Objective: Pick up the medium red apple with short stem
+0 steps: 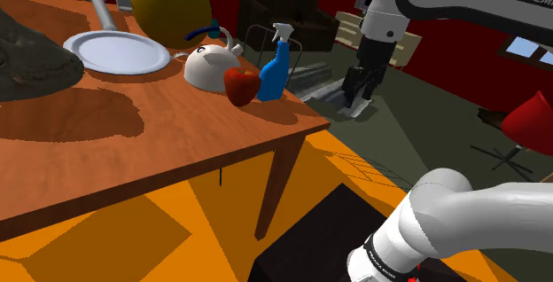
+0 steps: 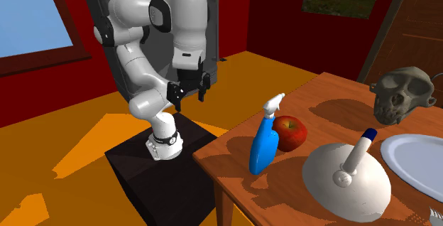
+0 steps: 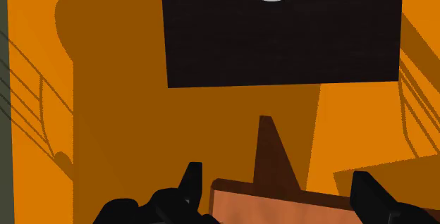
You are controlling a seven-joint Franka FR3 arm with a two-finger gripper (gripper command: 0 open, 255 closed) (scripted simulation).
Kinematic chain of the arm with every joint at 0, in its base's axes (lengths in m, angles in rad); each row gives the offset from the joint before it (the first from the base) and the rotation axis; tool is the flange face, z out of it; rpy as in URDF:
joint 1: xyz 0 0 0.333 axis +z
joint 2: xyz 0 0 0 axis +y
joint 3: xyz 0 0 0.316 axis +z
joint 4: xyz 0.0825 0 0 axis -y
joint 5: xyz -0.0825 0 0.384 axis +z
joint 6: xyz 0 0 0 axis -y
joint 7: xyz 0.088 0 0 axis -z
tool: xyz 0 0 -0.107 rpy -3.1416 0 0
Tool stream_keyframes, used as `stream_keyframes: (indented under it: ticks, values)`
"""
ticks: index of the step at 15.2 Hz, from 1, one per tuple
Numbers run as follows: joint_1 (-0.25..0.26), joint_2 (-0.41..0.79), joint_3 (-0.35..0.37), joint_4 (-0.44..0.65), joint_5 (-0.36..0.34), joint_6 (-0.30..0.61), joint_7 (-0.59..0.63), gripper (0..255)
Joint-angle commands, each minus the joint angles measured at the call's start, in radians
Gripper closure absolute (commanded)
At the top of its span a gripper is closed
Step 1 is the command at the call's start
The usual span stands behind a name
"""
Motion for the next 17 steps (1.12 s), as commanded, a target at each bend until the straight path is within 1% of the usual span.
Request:
stream_keyframes:
  ticks: [1, 9, 13, 17]
  values:
    - [0.0, 0.0, 0.0, 0.0, 0.0, 0.0, 0.0, 0]
    - [0.022, 0.293, 0.073, 0.23, 0.067, 0.057, 0.103, 0]
    - [0.029, 0.443, 0.105, 0.375, 0.084, 0.061, 0.152, 0]
    - [0.038, 0.598, 0.134, 0.543, 0.091, 0.047, 0.201, 0]
